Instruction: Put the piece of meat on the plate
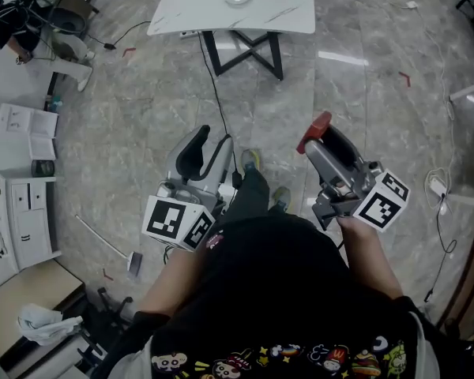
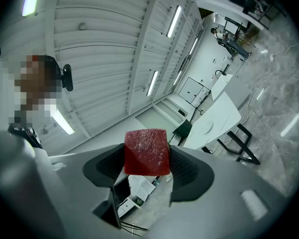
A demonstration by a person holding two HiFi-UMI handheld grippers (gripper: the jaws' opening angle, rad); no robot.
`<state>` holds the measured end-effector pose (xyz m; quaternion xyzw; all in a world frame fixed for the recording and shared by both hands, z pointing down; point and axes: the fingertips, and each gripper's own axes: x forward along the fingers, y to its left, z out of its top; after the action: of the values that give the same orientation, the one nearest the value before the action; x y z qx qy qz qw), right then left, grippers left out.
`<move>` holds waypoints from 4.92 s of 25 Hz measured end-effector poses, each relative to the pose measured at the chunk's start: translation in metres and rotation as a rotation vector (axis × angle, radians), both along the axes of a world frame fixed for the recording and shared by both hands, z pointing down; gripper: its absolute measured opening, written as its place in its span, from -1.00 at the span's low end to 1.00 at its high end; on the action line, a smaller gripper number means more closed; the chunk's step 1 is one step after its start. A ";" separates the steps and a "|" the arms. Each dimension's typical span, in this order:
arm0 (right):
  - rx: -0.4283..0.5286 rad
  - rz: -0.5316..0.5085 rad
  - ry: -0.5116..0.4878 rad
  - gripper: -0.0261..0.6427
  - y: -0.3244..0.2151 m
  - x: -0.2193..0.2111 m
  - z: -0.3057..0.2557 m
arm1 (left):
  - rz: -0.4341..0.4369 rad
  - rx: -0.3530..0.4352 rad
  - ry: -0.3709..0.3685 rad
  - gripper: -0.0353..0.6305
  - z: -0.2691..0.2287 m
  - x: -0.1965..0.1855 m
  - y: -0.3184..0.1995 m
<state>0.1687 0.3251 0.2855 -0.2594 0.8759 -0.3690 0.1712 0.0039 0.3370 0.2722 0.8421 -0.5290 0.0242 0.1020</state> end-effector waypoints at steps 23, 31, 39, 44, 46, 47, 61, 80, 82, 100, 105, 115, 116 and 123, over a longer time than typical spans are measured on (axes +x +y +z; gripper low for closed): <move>-0.054 0.098 0.030 -0.01 -0.165 -0.055 0.012 | 0.182 -0.078 0.050 -0.04 0.031 -0.025 -0.178; -0.048 0.109 0.043 -0.01 -0.208 -0.079 0.006 | 0.193 -0.075 0.054 -0.04 0.028 -0.049 -0.219; -0.057 0.112 0.054 -0.01 -0.236 -0.109 0.008 | 0.189 -0.069 0.069 -0.04 0.031 -0.082 -0.245; -0.056 0.120 0.065 -0.01 -0.246 -0.126 0.012 | 0.198 -0.061 0.078 -0.04 0.033 -0.098 -0.255; -0.059 0.124 0.066 -0.01 -0.248 -0.129 0.014 | 0.200 -0.059 0.076 -0.04 0.035 -0.103 -0.259; -0.062 0.125 0.067 -0.01 -0.249 -0.131 0.015 | 0.200 -0.060 0.077 -0.04 0.036 -0.105 -0.261; -0.074 0.085 0.071 -0.01 -0.277 -0.137 0.025 | 0.169 -0.072 0.079 -0.04 0.040 -0.109 -0.278; -0.101 0.016 0.054 -0.01 -0.369 -0.095 0.034 | 0.133 -0.125 0.050 -0.04 0.048 -0.061 -0.361; -0.108 0.008 0.049 -0.01 -0.379 -0.090 0.037 | 0.129 -0.133 0.044 -0.04 0.050 -0.055 -0.371; -0.159 -0.112 0.066 -0.01 -0.462 -0.056 0.067 | 0.035 -0.180 0.019 -0.04 0.064 -0.014 -0.443; -0.136 -0.192 0.101 -0.01 -0.479 -0.065 0.074 | -0.006 -0.188 0.034 -0.04 0.070 -0.010 -0.449; -0.108 -0.251 0.185 -0.01 -0.499 -0.098 0.090 | -0.015 -0.176 0.054 -0.04 0.076 -0.025 -0.467; -0.110 -0.255 0.197 -0.01 -0.501 -0.102 0.092 | -0.014 -0.178 0.060 -0.04 0.077 -0.027 -0.470; -0.136 -0.266 0.281 -0.01 -0.529 -0.129 0.115 | -0.007 -0.213 0.085 -0.04 0.097 -0.051 -0.492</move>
<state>0.0397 -0.2042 0.4007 -0.2015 0.8907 -0.4070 -0.0208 -0.0471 -0.1550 0.3688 0.8250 -0.5214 0.0443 0.2133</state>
